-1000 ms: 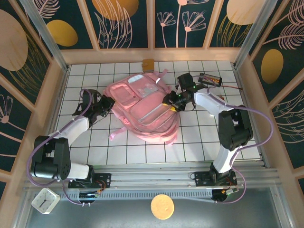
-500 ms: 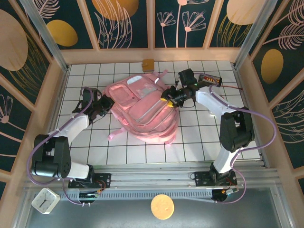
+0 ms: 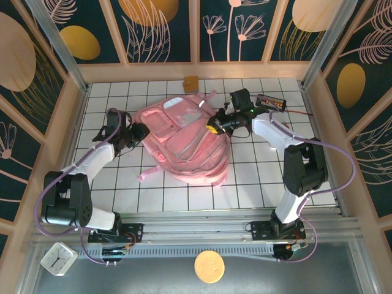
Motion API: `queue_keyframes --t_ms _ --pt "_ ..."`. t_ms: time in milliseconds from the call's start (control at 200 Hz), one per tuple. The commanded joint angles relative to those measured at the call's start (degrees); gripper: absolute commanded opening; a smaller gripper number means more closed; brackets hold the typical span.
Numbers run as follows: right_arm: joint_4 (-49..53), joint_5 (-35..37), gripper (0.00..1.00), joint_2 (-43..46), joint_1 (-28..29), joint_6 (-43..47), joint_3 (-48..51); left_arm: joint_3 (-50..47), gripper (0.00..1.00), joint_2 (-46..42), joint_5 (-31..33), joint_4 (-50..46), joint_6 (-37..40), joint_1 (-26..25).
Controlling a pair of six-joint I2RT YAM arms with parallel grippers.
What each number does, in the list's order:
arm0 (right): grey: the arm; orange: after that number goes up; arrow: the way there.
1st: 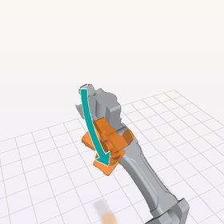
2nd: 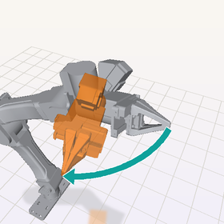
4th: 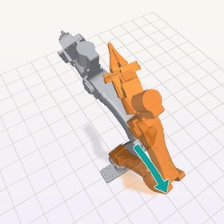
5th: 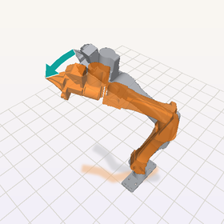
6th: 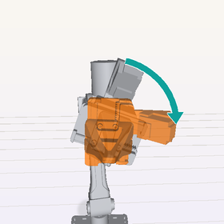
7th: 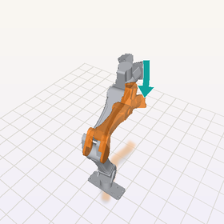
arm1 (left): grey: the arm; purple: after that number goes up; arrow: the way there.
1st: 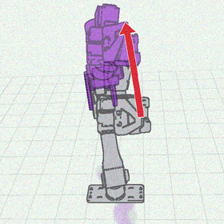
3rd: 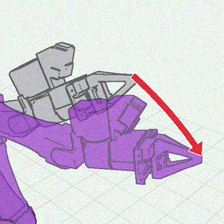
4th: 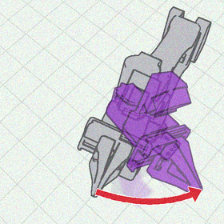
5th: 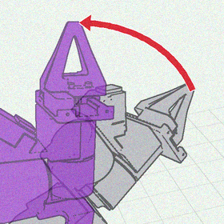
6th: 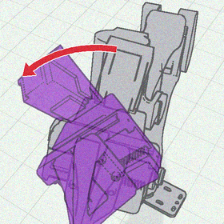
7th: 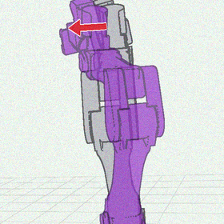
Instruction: Pack the student bag
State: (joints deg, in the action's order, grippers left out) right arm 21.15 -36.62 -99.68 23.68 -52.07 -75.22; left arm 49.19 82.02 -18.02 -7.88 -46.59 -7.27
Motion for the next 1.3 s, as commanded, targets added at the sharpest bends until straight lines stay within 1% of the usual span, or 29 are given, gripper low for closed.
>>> queue_keyframes --t_ms 0,40,140,250,360,470,500,520,641,751,791,821,861,901,931,1011,1086,1136,1216,1271,1291 --pt "-6.12 -1.36 0.12 0.45 1.69 -1.32 -0.66 2.43 0.32 -1.91 -4.3 -2.03 5.28 -0.64" --pt "-6.41 -1.18 0.15 -0.15 2.27 -1.51 -0.97 2.19 0.34 -2.42 -4.45 -2.38 5.76 -0.64" --pt "-6.9 -0.53 0.24 -1.28 3.7 -1.89 -1.32 0.48 0.34 -2.64 -6.5 -1.88 5.69 -0.64" --pt "-8.51 0.94 0.27 -1.41 5.05 -2.96 -0.14 -4.46 0.33 -2.78 -9.94 3.47 1.55 -0.65" --pt "-12.5 2.61 0.28 -0.66 6.39 -4.79 2.82 -9.28 0.32 -3.84 -11.3 8.34 -2.2 -0.71" --pt "-18.56 3.46 0.28 -0.51 7.34 -7.32 5.89 -12.66 0.32 -4.89 -12.17 11.82 -4.73 -0.73" --pt "-19.77 3.7 0.28 -0.77 7.34 -7.96 6.26 -13.24 0.32 -4.86 -12.41 12.32 -4.97 -0.73" --pt "-20.45 3.87 0.28 -0.97 8.52 -8.26 6.31 -13.43 0.32 -4.9 -12.48 12.51 -5.13 -0.73" --pt "-23.45 4.34 0.28 -2.68 10.69 -9.57 5.58 -14.38 0.32 -4.97 -13.02 12.86 -4.99 -0.73" --pt "-23.68 4.09 0.19 -3.68 11.05 -10.09 4.44 -12.92 0.32 -6.26 -12.41 9.64 -1.51 -0.73" --pt "-23.15 4.23 0.14 -3.62 10.82 -9.91 4.0 -11.68 0.33 -7.15 -11.68 7.31 0.85 -0.73" --pt "-22.72 4.28 0.08 -3.51 10.62 -9.89 3.67 -10.69 0.33 -7.78 -11.19 5.48 2.7 -0.73" --pt "-22.19 4.04 0.03 -3.42 10.38 -9.88 3.23 -9.36 0.33 -8.72 -10.51 3.01 4.99 -0.73" --pt "-21.54 3.93 0.0 -3.3 10.04 -10.04 2.54 -8.22 0.34 -9.58 -10.57 1.16 7.12 -0.73" --pt "-20.82 3.88 0.0 -3.16 9.9 -10.27 1.93 -7.47 0.35 -10.35 -10.87 0.12 8.43 -0.73" --pt "-20.1 3.65 0.0 -2.97 9.52 -12.31 0.36 -6.82 0.42 -12.61 -12.13 -1.32 11.6 -0.73" --pt "-20.83 3.74 0.0 -2.8 9.45 -15.22 -0.97 -6.96 0.55 -14.9 -13.65 -1.27 14.0 -1.05" --pt "-21.7 4.05 0.0 -2.71 9.45 -17.47 -1.7 -6.75 0.64 -16.22 -14.06 -1.61 16.1 -2.0" --pt "-22.51 5.07 0.0 -2.74 9.55 -20.83 -2.97 -5.98 0.81 -17.68 -12.82 -2.78 20.07 -4.76" --pt "-22.66 5.89 0.0 -2.8 9.59 -22.94 -3.96 -5.93 0.97 -18.76 -11.33 -3.17 22.0 -6.75" --pt "-22.86 6.16 0.0 -2.86 9.55 -23.68 -4.39 -6.12 0.99 -19.11 -11.13 -2.97 22.48 -7.17"
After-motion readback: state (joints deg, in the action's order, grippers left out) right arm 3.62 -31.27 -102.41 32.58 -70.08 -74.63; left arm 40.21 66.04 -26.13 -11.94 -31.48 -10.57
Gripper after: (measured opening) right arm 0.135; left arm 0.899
